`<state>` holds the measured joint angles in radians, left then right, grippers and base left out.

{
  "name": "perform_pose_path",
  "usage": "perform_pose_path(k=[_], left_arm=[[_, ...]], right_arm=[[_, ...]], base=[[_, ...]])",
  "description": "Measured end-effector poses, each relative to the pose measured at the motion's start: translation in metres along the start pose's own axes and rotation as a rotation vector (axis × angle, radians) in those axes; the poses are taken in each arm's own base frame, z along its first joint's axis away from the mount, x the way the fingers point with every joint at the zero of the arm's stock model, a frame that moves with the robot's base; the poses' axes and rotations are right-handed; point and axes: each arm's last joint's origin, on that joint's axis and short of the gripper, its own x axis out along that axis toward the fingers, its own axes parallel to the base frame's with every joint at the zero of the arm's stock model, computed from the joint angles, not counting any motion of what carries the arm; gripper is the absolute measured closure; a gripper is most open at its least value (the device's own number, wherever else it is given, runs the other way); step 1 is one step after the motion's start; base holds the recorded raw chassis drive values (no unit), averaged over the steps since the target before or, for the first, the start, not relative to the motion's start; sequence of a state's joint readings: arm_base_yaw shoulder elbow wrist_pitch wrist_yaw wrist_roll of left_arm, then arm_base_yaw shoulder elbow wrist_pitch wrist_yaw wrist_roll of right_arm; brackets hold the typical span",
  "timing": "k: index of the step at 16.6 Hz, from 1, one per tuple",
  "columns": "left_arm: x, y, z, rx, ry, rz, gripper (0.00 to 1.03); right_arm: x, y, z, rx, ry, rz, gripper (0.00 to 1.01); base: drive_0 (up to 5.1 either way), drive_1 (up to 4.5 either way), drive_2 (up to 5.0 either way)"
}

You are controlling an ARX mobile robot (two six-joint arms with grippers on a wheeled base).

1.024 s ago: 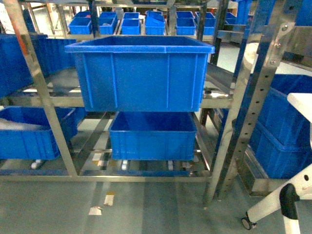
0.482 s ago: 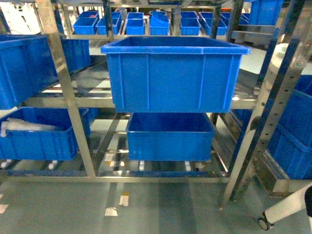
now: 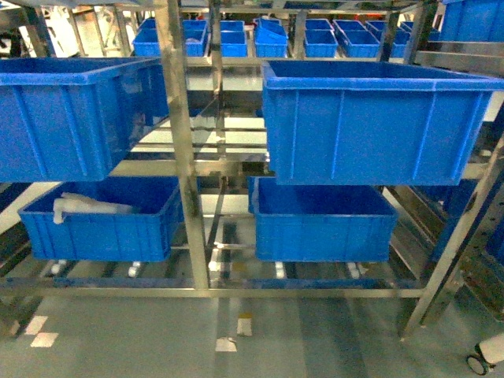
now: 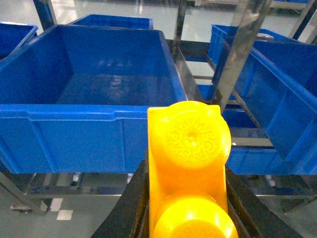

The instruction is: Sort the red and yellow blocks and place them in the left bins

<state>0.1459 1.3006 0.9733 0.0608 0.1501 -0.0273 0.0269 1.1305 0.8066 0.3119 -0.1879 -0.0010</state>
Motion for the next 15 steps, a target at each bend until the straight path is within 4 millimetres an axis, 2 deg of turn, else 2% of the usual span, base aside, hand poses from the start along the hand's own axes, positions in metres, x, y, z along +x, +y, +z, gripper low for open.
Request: perform_pose_path(k=[12,15], left_arm=[[-0.0009,0.0008,0.0004,-0.001,-0.003,0.006,0.76],[-0.0006,0.0004,0.0002,0.0,-0.002,0.004,0.76]], right_arm=[[0.0,0.0028,0.0006,-0.001,-0.003,0.014,0.72],[0.0002,0.0027,0.0004,-0.001,-0.002,0.014,0.72]], base=[[-5.0,2.44,2.4],[0.0,4.04,-4.1]])
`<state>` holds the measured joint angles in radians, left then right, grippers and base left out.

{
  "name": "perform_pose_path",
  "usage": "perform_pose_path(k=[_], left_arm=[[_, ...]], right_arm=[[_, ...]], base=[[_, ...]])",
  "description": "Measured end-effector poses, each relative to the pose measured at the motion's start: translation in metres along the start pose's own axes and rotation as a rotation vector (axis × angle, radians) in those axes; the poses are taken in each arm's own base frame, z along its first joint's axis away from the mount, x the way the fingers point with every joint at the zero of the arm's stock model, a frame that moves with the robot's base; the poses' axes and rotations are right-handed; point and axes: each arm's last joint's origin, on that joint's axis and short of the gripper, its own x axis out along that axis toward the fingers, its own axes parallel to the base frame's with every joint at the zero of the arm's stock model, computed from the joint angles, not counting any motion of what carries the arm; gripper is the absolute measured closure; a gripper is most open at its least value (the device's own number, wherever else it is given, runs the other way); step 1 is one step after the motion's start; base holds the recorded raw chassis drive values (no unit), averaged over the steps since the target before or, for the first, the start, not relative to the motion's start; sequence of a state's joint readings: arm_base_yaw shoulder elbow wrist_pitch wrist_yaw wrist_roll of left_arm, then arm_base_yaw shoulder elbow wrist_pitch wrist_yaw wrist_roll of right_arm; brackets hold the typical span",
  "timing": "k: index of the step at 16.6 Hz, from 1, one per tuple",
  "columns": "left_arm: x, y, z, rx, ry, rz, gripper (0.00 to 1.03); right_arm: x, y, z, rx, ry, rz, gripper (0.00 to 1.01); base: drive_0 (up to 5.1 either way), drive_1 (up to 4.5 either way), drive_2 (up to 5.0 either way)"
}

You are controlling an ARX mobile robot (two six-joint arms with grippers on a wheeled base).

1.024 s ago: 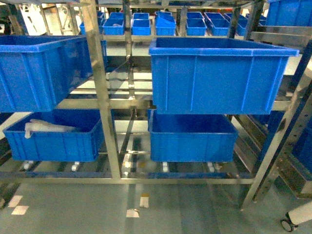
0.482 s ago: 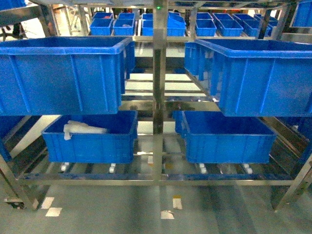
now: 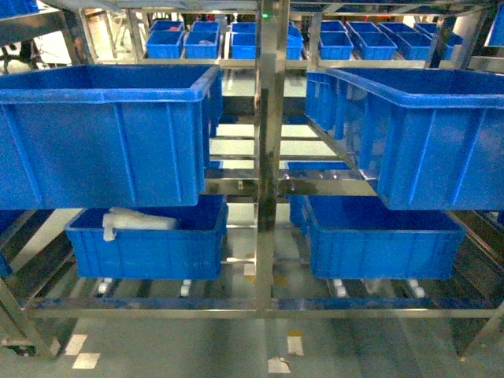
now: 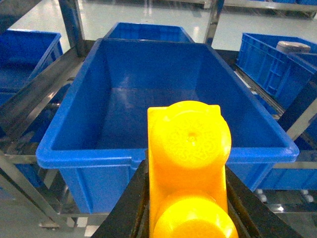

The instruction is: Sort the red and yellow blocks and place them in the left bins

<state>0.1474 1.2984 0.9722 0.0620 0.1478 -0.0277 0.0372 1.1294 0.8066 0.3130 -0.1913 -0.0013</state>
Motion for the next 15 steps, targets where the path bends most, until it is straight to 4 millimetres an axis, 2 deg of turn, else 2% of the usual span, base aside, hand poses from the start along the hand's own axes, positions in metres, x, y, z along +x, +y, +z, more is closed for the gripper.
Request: perform_pose_path(k=[9,13,15], left_arm=[[0.0,0.0,0.0,-0.001,0.002,0.0,0.76],[0.002,0.0,-0.002,-0.001,0.008,-0.002,0.76],[0.002,0.0,-0.002,-0.001,0.01,-0.002,0.76]], right_arm=[[0.0,0.0,0.0,0.0,0.0,0.0,0.72],[0.002,-0.001,-0.002,0.002,0.011,-0.001,0.72],[0.01,-0.015,-0.015,0.037,0.094,0.006,0.72]], base=[[0.0,3.92,-4.0],[0.0,0.0,0.0],[0.0,0.0,0.0]])
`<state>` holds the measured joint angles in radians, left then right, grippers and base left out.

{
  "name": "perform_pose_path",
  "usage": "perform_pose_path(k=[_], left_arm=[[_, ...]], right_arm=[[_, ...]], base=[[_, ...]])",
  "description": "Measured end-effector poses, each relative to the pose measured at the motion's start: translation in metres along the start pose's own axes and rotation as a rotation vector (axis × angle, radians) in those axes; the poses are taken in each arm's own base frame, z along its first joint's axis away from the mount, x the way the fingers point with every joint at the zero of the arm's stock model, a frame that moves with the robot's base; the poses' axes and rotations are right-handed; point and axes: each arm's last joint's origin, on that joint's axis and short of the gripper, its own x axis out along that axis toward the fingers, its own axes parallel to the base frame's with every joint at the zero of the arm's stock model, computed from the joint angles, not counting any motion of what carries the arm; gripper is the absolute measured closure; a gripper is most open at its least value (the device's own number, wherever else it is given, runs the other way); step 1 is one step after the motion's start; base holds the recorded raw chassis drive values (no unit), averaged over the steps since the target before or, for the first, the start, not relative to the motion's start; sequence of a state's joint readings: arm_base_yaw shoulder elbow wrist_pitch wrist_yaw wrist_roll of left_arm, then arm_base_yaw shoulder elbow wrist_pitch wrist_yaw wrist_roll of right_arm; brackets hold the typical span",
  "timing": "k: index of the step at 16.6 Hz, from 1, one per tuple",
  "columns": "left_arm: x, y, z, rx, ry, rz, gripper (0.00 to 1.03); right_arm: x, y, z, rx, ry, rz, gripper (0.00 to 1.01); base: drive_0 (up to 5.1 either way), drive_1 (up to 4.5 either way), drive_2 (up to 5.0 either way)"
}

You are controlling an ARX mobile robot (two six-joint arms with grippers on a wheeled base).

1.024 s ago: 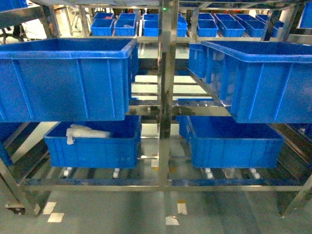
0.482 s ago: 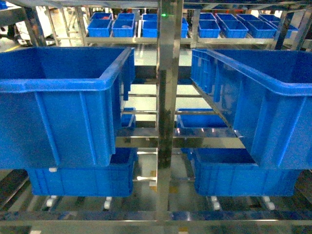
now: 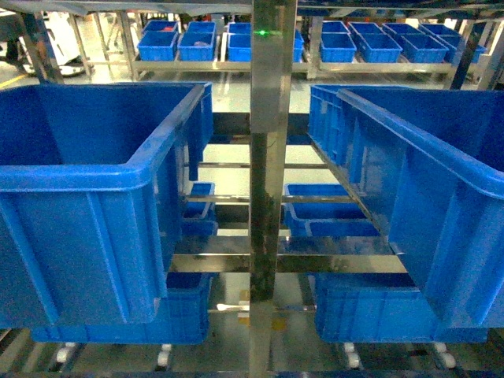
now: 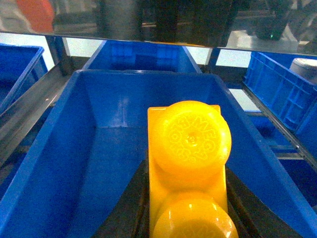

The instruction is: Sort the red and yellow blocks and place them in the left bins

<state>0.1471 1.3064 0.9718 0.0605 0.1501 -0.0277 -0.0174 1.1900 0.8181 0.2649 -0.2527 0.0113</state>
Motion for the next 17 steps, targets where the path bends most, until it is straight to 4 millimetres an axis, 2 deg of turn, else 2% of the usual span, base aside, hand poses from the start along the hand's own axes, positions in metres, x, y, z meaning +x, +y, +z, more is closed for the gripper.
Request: perform_pose_path(k=[3,5,6,8,9,10,11,13,15,17], left_arm=[[0.0,0.0,0.0,0.0,-0.001,0.001,0.76],[0.0,0.0,0.0,0.0,-0.001,0.001,0.76],[0.0,0.0,0.0,0.0,-0.001,0.001,0.76],[0.0,0.0,0.0,0.0,-0.001,0.002,0.76],[-0.001,0.0,0.0,0.0,-0.002,0.001,0.76],[-0.001,0.0,0.0,0.0,-0.002,0.001,0.76],[-0.001,0.0,0.0,-0.001,0.0,0.001,0.76],[-0.001,0.0,0.0,0.0,-0.002,0.001,0.76],[-0.001,0.0,0.0,0.0,-0.002,0.002,0.76],[-0.001,0.0,0.0,0.0,-0.002,0.001,0.76]], right_arm=[[0.059,-0.041,-0.032,0.061,0.131,-0.053,0.72],[0.096,-0.054,-0.043,0.11,0.213,-0.051,0.72],[0.113,-0.062,-0.047,0.107,0.205,-0.079,0.72],[0.147,-0.077,-0.066,0.1,0.191,-0.131,0.72],[0.151,-0.08,-0.069,0.101,0.191,-0.139,0.65],[0.149,-0.078,-0.062,0.092,0.162,-0.135,0.54],[0.147,-0.074,-0.055,0.081,0.138,-0.132,0.48],[0.133,-0.065,-0.055,0.067,0.148,-0.119,0.28],[0.116,-0.053,-0.055,0.049,0.127,-0.101,0.03],[0.08,-0.031,-0.041,0.011,0.107,-0.041,0.03]], base=[[0.0,0.0,0.0],[0.0,0.0,0.0],[0.0,0.0,0.0],[0.0,0.0,0.0],[0.0,0.0,0.0],[0.0,0.0,0.0],[0.0,0.0,0.0],[0.0,0.0,0.0],[0.0,0.0,0.0],[0.0,0.0,0.0]])
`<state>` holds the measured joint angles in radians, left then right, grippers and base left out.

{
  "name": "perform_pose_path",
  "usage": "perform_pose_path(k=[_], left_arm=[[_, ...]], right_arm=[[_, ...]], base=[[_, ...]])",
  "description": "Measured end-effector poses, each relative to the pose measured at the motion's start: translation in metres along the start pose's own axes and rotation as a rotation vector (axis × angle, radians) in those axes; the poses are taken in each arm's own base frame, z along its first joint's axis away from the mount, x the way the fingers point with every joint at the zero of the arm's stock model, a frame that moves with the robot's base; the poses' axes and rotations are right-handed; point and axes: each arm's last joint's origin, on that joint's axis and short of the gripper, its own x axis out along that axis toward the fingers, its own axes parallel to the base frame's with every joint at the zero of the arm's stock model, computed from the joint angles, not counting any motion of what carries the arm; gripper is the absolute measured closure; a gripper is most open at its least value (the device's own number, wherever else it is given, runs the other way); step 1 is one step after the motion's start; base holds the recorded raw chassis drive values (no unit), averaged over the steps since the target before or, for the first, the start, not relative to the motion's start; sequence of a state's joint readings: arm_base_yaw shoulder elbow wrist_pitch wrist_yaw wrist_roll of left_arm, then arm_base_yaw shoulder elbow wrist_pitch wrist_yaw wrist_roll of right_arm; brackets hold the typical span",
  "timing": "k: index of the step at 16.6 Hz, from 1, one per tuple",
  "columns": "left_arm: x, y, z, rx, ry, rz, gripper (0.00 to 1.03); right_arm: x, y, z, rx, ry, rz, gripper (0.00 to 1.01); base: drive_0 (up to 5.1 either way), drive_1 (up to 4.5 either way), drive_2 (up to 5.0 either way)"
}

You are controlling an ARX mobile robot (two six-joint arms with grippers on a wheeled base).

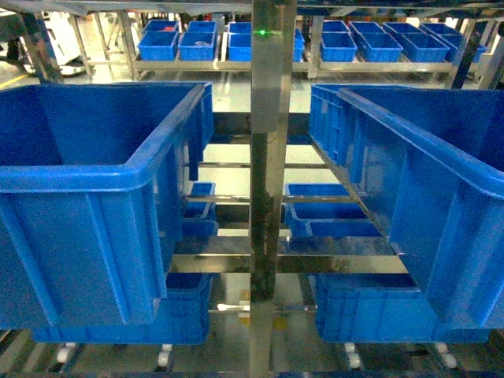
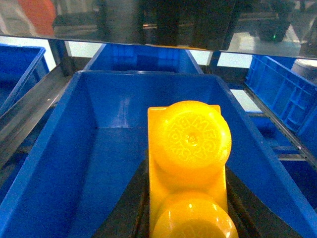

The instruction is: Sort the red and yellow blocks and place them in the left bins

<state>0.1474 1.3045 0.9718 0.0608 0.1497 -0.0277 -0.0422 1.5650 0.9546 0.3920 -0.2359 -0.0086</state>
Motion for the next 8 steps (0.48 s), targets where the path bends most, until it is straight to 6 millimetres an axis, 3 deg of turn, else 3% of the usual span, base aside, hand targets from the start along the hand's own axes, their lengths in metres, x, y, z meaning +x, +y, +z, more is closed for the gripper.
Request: perform_pose_path(k=[2,4,8], left_arm=[[0.0,0.0,0.0,0.0,0.0,0.0,0.76],[0.0,0.0,0.0,0.0,0.0,0.0,0.76],[0.0,-0.001,0.0,0.0,0.001,-0.003,0.76]], right_arm=[[-0.048,0.024,0.005,-0.011,0.032,0.075,0.03],[-0.09,0.034,0.007,-0.006,0.06,0.093,0.03],[-0.166,0.054,0.045,-0.05,-0.072,0.074,0.03]], base=[[0.0,0.0,0.0],[0.0,0.0,0.0],[0.0,0.0,0.0]])
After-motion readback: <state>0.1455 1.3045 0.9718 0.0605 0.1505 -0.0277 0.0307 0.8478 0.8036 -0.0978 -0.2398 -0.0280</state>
